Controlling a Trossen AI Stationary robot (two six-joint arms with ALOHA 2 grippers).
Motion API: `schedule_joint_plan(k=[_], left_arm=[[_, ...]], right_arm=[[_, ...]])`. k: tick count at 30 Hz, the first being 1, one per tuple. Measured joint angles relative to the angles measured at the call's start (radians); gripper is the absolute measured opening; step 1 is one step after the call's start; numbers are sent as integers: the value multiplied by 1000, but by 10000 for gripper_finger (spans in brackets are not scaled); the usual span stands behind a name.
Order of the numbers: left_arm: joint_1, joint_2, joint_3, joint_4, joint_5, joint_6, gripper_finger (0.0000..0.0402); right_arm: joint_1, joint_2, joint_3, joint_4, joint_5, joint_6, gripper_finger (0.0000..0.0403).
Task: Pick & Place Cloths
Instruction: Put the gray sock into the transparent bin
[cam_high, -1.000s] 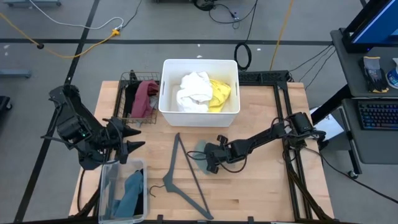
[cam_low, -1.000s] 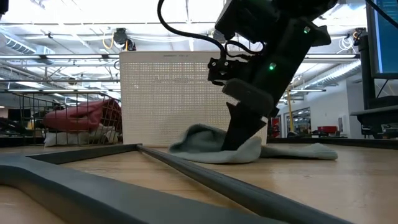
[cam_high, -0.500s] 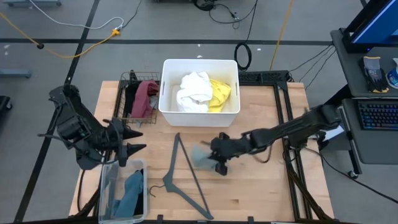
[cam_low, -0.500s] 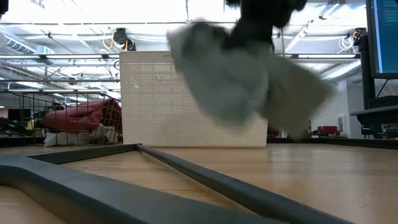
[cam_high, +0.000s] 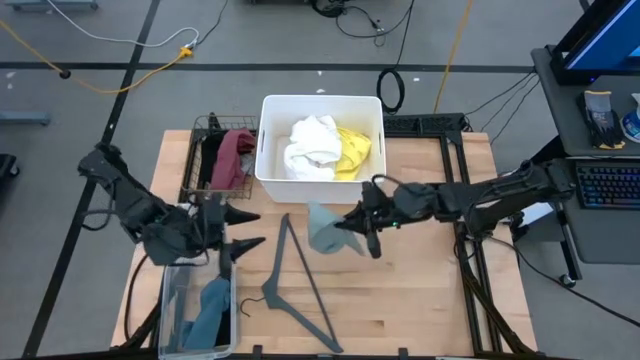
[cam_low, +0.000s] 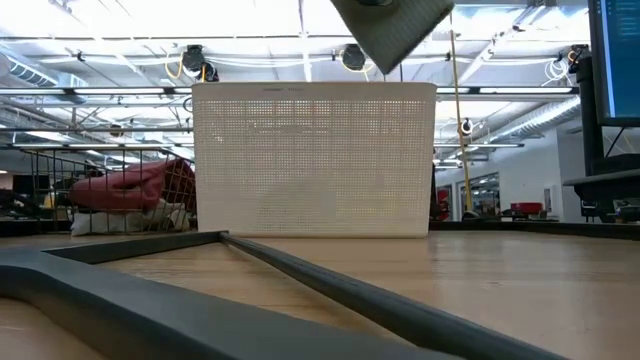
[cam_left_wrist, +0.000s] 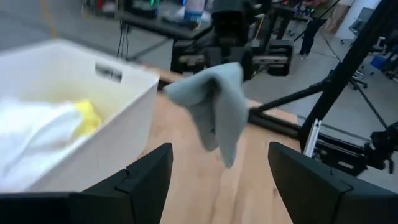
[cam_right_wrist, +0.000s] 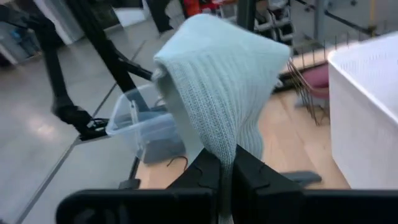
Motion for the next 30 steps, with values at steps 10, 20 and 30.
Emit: schedule_joint_plan(k=[10,20,30], left_arm=[[178,191,0,443,132,289,269],[308,392,0,841,333,310,269],[364,533,0,1095,392,241,269]], right_arm=[[-46,-77,1,1,-158,-97,0],[-47,-115,1,-7,-204,-207,0],[-47,-118,1,-22,-256,-243,0]])
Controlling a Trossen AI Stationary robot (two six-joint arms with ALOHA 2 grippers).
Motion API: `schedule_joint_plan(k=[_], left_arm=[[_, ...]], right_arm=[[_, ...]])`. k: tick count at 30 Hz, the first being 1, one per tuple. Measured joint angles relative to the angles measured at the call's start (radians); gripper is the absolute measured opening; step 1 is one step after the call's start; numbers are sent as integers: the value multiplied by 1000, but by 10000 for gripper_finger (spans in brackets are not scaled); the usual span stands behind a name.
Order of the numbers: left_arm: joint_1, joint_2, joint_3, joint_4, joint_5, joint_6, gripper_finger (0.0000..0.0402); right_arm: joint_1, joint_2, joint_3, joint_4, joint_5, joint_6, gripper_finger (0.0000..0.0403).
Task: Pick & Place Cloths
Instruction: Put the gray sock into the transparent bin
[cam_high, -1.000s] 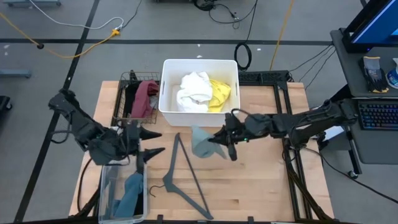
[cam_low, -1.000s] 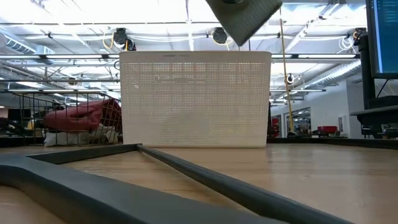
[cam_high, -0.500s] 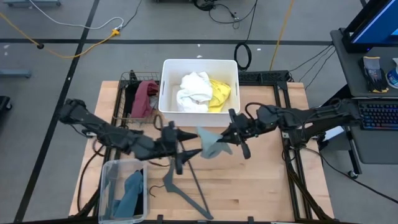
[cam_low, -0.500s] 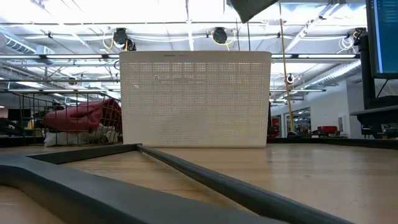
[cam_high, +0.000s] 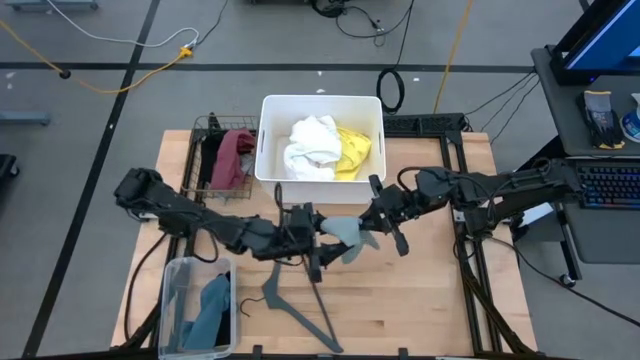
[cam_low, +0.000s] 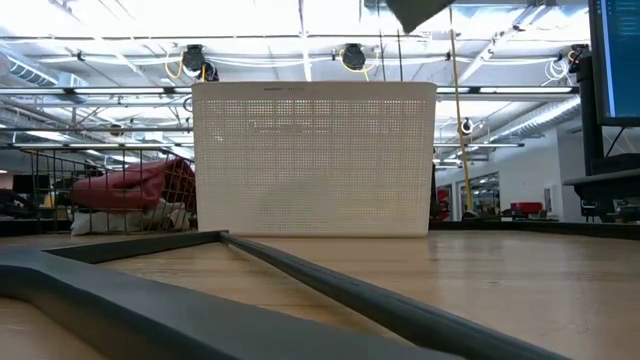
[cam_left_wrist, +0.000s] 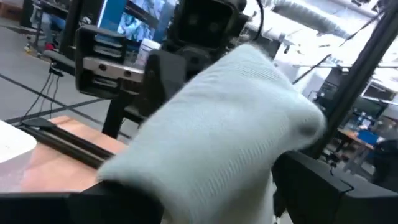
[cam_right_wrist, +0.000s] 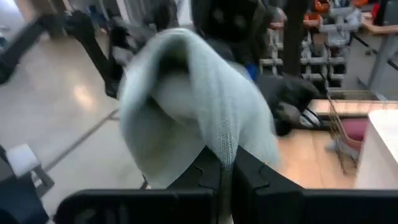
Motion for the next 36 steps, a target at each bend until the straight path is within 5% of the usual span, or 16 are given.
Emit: schedule_joint_plan(k=[10,21,36], left_arm=[[58,37,0,35,35,-18,252],[78,36,0,18,114,1,87],[77,-4,-2,-48,137,7,90]], right_arm=[[-6,22,2,11,-49,2,0],[-38,21,2,-56,-53,21,10],[-50,19,5,-153,-86,31,22]])
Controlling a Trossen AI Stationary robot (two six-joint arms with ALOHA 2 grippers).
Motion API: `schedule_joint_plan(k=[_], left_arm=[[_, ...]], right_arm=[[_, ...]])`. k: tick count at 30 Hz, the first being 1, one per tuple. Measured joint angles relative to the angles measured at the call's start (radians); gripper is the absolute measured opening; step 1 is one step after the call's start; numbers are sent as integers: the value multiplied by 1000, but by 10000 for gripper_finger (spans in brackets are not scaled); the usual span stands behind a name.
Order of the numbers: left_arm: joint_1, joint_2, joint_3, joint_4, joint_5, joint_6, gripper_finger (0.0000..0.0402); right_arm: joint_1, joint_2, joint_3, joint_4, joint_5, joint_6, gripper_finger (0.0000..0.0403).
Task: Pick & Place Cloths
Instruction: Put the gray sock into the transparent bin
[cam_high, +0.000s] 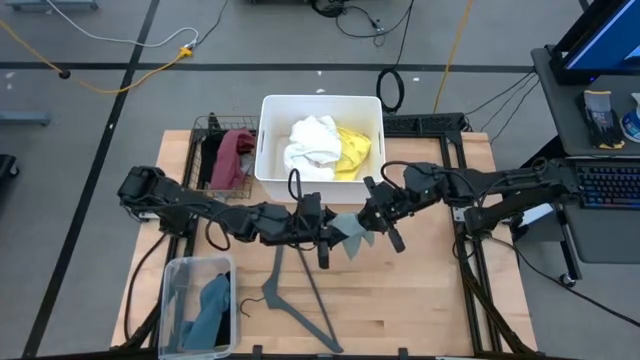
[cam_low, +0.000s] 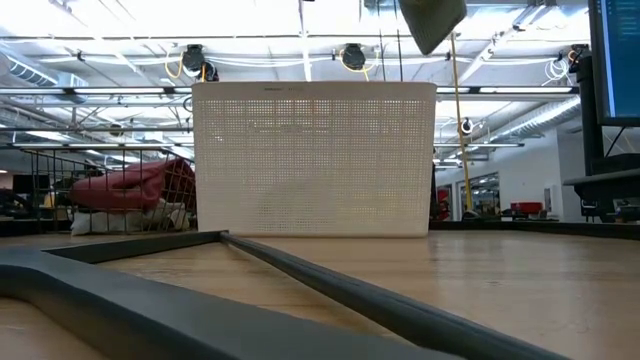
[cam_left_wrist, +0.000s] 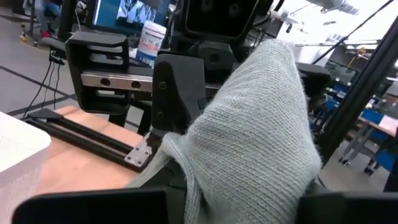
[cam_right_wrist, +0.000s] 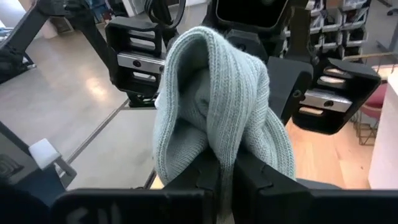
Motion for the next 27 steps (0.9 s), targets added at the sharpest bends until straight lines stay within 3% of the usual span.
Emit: schedule_joint_plan(k=[11,17,27], left_arm=[[4,-5,0,-60,30,-23,91],[-4,-6,1,-63,25,-23,88],[-1,-20,4,-20,43,33,11]], right_arm=[[3,-1,-3,-26,-50,26,27],[5,-3,-3,-31,-60,27,49],[53,-8,-6,-120,-52,45,107]])
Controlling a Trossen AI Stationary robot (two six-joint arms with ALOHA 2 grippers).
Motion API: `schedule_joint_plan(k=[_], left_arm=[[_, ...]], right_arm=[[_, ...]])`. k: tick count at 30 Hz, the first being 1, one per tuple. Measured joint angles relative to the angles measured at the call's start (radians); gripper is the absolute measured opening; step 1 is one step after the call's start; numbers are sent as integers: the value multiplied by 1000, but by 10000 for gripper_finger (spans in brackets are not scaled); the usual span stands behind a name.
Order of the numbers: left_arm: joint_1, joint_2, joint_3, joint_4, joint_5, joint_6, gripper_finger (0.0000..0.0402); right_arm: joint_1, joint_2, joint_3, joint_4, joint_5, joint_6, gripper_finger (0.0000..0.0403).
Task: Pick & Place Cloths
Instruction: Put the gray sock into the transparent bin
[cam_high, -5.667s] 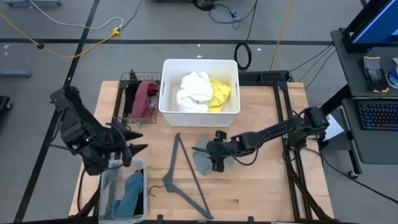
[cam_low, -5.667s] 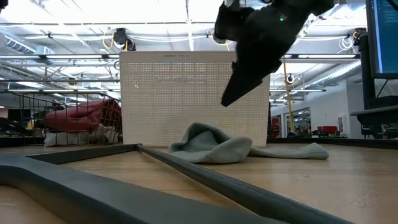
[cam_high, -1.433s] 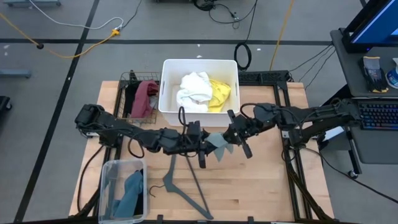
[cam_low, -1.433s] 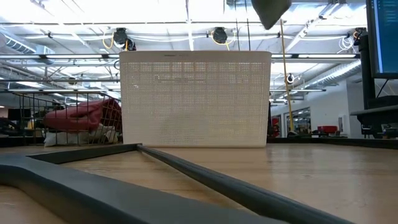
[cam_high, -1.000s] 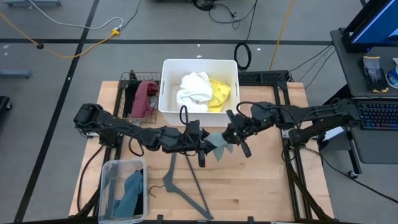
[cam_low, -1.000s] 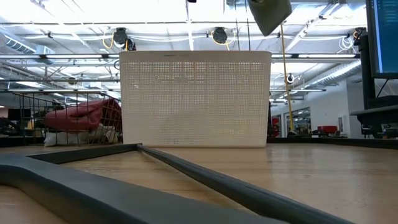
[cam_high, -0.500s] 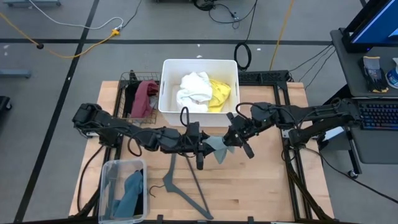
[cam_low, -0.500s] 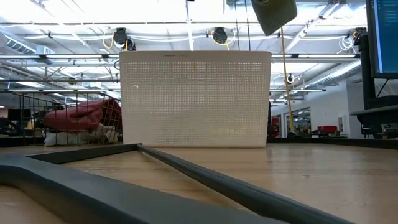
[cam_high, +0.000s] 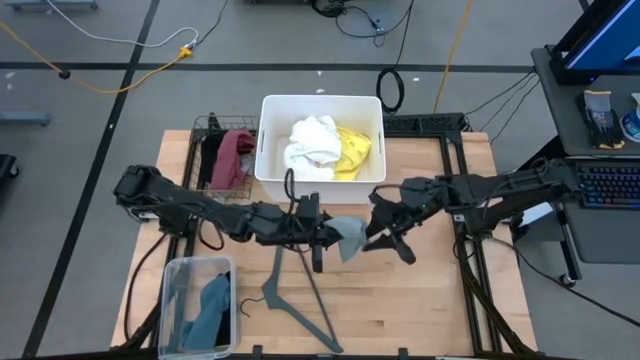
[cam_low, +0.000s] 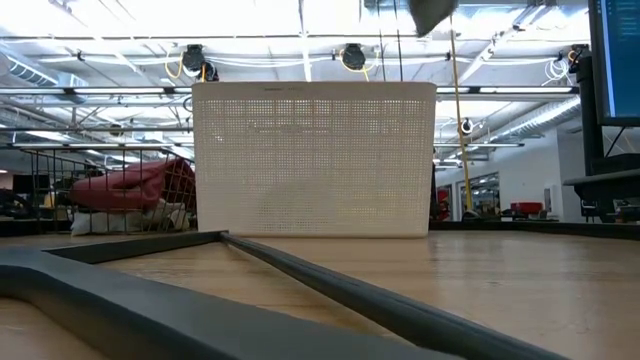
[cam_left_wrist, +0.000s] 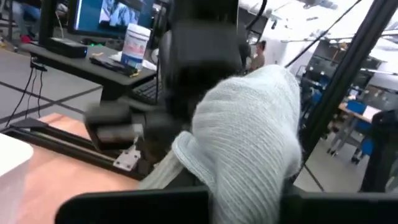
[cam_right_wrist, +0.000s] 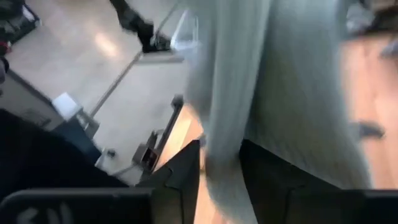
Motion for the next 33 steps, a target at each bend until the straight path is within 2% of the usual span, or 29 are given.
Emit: schedule_joint_plan(k=[9,14,20,26,33], left_arm=[[-19,-86,-1,-62,-2,7,7],[-51,-168,-1,-124,-79,-28,8],[-108,-251,-1,-273,-145,-191,8],[-170,-318,-1,-442,-228,-441,7],[-226,-352,-1,-572,-246,-702,6]], right_arm=[[41,-14,1,-115,9,23,153],[41,-22,-2,-219,9,41,154],[41,-25,1,-281,13,32,138],[41,-25,1,-305,22,-6,116],[40,-24,1,-296,87,-82,41]])
